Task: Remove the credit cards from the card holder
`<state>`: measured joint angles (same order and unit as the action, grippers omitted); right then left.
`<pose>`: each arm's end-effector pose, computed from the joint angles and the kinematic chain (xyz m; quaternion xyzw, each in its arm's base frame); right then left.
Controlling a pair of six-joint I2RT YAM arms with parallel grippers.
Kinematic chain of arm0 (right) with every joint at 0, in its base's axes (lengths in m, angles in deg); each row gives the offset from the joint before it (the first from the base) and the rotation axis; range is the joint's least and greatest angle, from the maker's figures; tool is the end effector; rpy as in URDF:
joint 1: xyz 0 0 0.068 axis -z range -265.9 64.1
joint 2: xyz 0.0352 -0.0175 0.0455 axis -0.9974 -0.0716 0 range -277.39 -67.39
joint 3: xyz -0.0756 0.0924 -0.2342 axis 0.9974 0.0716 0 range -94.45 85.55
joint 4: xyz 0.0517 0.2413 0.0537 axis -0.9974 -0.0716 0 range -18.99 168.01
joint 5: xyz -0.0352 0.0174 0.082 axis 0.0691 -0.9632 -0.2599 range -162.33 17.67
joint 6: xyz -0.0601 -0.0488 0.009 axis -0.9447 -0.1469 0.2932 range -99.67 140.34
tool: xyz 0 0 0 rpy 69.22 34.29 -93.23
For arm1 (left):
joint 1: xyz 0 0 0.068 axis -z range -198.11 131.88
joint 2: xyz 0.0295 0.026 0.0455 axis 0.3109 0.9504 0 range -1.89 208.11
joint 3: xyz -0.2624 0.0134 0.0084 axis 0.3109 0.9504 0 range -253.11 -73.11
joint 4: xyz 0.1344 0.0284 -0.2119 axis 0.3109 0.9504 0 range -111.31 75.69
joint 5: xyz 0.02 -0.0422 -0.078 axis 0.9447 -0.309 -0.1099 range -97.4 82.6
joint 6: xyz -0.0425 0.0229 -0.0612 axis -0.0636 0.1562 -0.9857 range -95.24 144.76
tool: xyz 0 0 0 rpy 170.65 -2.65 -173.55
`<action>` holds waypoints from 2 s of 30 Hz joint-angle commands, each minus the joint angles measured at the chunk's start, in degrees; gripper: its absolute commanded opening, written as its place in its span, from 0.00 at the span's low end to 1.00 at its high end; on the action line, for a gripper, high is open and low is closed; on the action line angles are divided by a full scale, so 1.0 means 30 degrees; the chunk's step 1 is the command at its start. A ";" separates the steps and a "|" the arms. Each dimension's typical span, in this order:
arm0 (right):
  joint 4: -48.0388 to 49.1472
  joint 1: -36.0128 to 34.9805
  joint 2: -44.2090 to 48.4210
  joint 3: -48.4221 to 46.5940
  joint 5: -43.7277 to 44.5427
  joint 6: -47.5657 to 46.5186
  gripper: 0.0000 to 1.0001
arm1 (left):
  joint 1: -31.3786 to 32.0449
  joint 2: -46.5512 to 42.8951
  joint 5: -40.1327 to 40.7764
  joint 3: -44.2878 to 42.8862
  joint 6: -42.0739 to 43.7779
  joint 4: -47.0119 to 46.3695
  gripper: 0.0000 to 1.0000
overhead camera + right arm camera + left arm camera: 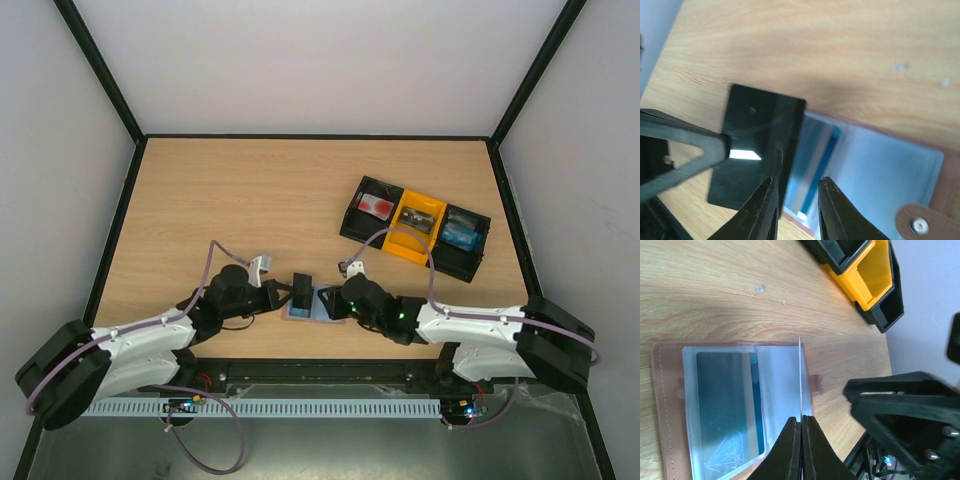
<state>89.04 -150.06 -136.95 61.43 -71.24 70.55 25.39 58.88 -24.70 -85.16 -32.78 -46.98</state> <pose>0.1124 0.2293 0.1461 -0.1030 0.8786 0.3874 0.2597 0.1481 -0.1680 0.1437 -0.0184 0.8286 -0.5006 0.2498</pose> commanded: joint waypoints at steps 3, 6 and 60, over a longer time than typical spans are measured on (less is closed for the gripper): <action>-0.3346 -0.0088 0.1506 -0.2308 0.1237 -0.4077 0.26 | -0.0201 -0.1667 -0.0412 -0.0389 0.0624 0.1071 0.03; -0.3115 -0.0089 0.2601 -0.2080 0.0879 -0.6894 0.29 | -0.0261 -0.2197 -0.1176 -0.0481 -0.0042 0.1030 0.03; 0.9949 -0.0121 0.7408 0.5704 -0.3246 -3.2312 0.33 | -0.0670 -0.1275 -0.9290 -0.1402 -0.4843 -0.2238 0.03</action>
<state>117.71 -150.06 -114.96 80.36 -79.44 -24.59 23.60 54.68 -51.16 -89.97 -46.31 -51.18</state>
